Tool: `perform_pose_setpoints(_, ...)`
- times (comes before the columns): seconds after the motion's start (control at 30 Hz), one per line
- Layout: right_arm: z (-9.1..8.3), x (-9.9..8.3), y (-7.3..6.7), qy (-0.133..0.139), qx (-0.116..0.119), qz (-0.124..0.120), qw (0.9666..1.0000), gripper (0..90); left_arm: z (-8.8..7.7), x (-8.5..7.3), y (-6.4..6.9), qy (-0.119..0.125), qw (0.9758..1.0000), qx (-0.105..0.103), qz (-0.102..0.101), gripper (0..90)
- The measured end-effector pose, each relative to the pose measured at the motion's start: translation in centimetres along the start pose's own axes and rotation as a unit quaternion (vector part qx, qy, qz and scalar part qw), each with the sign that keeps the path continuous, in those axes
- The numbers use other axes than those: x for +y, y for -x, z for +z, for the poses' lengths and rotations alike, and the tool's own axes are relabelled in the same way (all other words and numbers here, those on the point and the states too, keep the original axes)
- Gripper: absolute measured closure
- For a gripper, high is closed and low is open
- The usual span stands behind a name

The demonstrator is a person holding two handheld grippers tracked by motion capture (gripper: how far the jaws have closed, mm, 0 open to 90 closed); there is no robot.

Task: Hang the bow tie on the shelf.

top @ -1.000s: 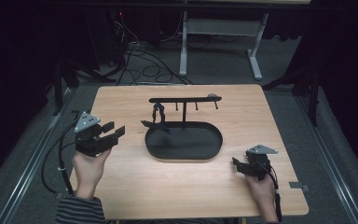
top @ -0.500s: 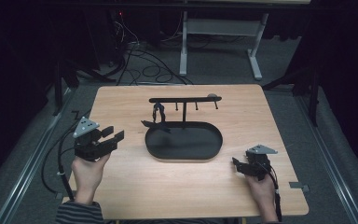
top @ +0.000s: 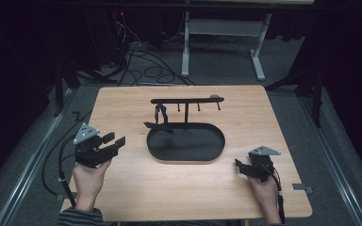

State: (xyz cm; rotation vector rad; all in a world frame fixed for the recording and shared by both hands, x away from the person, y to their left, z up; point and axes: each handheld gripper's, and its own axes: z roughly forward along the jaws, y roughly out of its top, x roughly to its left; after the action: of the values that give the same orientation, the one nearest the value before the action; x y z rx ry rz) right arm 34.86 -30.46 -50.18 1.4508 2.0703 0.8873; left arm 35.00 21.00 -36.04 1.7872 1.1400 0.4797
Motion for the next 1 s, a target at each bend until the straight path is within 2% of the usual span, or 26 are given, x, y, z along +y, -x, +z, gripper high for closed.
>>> perform_pose_setpoints(1.0, 0.0, 0.0, 0.0, 0.0, -0.002, 0.0, 1.0, 35.1, -0.2, -2.7, -0.4, -0.014, 0.9997, 0.0, -0.018, 51.4)
